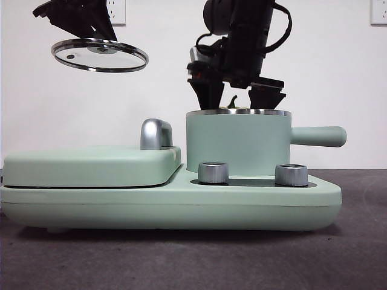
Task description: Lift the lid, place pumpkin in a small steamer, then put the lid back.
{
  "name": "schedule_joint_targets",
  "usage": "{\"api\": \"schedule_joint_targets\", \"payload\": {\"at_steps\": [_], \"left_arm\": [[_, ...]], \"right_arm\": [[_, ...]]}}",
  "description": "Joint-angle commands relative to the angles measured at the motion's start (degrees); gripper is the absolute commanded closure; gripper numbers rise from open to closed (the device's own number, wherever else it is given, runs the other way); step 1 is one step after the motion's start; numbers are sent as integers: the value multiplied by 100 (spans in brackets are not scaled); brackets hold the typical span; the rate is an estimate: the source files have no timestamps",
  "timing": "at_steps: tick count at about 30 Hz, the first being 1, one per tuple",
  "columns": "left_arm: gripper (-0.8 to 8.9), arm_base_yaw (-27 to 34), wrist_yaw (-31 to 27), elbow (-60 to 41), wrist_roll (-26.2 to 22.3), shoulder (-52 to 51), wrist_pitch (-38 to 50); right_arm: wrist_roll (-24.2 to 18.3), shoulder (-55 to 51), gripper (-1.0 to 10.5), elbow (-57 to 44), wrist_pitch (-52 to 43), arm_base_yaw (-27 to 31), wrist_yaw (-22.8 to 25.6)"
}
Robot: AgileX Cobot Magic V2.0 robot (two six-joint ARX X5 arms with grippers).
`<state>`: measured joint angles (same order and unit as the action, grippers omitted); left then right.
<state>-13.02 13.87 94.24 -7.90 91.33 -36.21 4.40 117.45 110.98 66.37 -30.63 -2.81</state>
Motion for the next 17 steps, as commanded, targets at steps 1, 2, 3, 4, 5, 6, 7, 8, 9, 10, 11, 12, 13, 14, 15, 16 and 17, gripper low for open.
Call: {"api": "schedule_joint_targets", "payload": {"at_steps": [1,2,3,4,5,6,7,8,9,10,11,12,13,14,15,16,17], "left_arm": [[737,-11,48,201,48,-24,144],[737,-11,48,201,50,-24,146],[737,-11,48,201,50,-24,146],[737,-11,48,201,50,-24,146],[737,-11,48,201,50,-24,149],[737,-11,48,201,50,-24,149],[737,-11,48,201,50,-24,149],[737,-13,48,201,50,-24,151],[737,-11,48,201,52,-24,151],[737,-13,48,201,55,-24,151],[737,-13,48,201,61,-24,151],[737,-11,48,201,68,-24,151],[737,-11,48,201,70,-24,151],[737,-11,48,201,70,-24,151],[737,-11,50,201,70,-24,151],[737,-11,48,201,72,-24,151],[737,-13,50,201,72,-24,151]], "right_arm": [[-66,223,667,162,4,-28,33],[-66,256,667,162,-7,-31,28],[-66,278,667,162,-7,-28,33],[-66,286,667,162,7,-26,31],[-66,293,667,162,7,-26,31],[-66,299,667,162,4,-26,33],[-66,310,667,162,4,-26,31],[-63,315,667,162,13,-26,28],[-61,321,667,162,31,-26,33],[-61,334,667,160,57,-26,35],[-61,361,667,160,74,-28,55],[-57,374,667,160,114,-26,79],[-59,400,667,160,164,-28,131],[-59,433,667,160,179,-28,142],[-59,463,667,160,192,-31,140],[-52,479,667,160,212,-31,136],[-55,503,667,160,210,-31,136]]}}
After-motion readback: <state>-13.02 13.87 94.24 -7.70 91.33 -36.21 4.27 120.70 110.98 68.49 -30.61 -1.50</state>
